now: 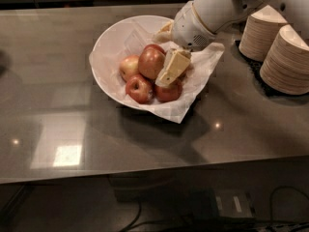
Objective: Pick apple from white bowl
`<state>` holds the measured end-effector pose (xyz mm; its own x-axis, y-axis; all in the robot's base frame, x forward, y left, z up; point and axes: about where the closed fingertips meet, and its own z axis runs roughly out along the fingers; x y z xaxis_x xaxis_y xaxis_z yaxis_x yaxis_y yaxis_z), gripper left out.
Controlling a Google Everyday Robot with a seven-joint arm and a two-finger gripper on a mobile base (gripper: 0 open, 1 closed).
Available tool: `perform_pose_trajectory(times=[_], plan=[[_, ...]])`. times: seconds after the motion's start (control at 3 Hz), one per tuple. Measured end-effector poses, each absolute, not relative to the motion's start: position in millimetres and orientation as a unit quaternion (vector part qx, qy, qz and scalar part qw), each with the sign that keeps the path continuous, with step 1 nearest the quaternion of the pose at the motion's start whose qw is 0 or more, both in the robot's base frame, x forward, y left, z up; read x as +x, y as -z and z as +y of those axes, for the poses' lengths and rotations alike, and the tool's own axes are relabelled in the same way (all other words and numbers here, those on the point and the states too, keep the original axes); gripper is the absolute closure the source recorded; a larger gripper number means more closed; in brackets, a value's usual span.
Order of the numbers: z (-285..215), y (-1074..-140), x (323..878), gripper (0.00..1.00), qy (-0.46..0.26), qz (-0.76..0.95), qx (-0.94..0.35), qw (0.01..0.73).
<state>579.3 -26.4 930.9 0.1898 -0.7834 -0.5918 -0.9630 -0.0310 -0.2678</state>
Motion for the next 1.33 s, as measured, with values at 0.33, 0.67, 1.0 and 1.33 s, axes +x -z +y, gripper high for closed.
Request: perform_pose_trajectory(times=[0.33, 0.67, 1.0, 1.33], plan=[[-10, -931, 586, 0.25, -0.151, 0.603, -0.716, 0.317], [0, -926, 589, 0.25, -0.158, 0.595, -0.723, 0.315], [1, -925, 590, 0.25, -0.159, 0.593, -0.723, 0.315], [0, -914, 590, 0.44, -0.162, 0.598, -0.721, 0.310]])
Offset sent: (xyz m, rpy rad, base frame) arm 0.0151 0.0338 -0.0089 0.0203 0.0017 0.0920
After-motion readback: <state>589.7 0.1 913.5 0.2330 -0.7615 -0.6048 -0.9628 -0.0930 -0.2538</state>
